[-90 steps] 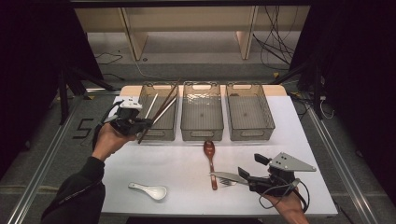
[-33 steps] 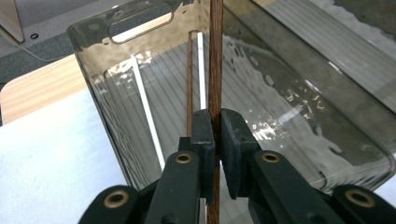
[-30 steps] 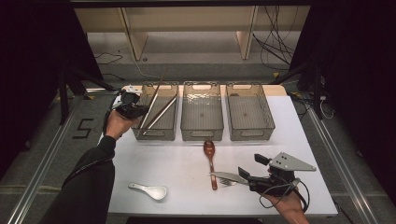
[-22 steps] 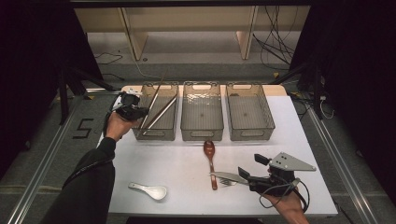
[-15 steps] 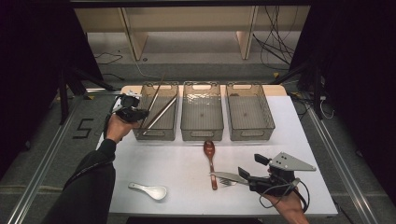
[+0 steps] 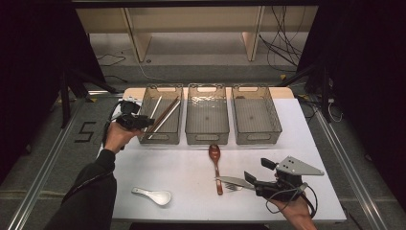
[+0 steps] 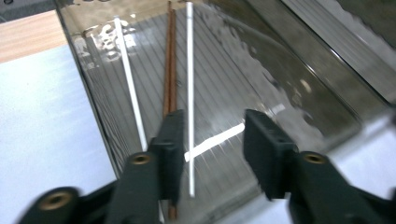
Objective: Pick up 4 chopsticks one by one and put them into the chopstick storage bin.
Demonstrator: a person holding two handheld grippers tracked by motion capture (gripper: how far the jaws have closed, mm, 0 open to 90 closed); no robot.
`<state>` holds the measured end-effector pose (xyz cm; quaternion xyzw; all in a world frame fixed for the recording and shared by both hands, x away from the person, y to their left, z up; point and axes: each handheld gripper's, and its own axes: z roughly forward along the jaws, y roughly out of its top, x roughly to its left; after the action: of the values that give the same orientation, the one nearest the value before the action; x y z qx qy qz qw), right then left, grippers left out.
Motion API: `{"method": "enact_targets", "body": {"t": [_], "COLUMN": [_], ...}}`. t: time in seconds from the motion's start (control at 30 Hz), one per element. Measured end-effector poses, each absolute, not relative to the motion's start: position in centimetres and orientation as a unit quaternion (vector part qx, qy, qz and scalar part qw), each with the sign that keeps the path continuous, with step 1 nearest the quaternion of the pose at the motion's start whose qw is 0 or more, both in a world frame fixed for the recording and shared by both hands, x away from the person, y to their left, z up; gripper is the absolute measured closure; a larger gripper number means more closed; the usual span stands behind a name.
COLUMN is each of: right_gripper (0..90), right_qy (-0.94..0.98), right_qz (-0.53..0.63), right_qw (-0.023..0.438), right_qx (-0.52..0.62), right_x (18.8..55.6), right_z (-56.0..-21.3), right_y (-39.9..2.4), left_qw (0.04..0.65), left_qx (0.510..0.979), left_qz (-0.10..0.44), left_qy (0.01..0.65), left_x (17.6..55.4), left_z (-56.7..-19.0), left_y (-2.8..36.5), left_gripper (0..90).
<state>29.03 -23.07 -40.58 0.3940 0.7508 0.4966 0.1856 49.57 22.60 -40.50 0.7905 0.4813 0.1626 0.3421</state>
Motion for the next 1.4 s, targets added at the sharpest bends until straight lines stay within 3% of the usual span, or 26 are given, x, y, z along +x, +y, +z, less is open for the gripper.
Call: {"method": "enact_targets", "body": {"t": [0.13, 0.6, 1.4], "right_gripper": [25.1, 25.1, 25.1], "right_qy": [0.752, 0.75, 0.753], "right_qz": [0.497, 0.497, 0.492], "right_qw": [0.187, 0.189, 0.183], "right_qx": [0.392, 0.393, 0.398], "right_x": [29.0, 29.0, 29.2], "right_z": [-40.5, -40.5, -40.7], "right_y": [-23.0, -23.1, -23.3], "left_qw": [0.34, 0.343, 0.294], "left_qx": [0.798, 0.84, 0.896], "left_qz": [0.174, 0.129, 0.086], "left_qy": [0.467, 0.399, 0.321], "left_x": [48.5, 44.5, 39.6], "left_z": [-39.2, -38.3, -39.6], "left_y": [22.4, 21.5, 20.7], "left_gripper": [46.1, 28.7, 20.5]}}
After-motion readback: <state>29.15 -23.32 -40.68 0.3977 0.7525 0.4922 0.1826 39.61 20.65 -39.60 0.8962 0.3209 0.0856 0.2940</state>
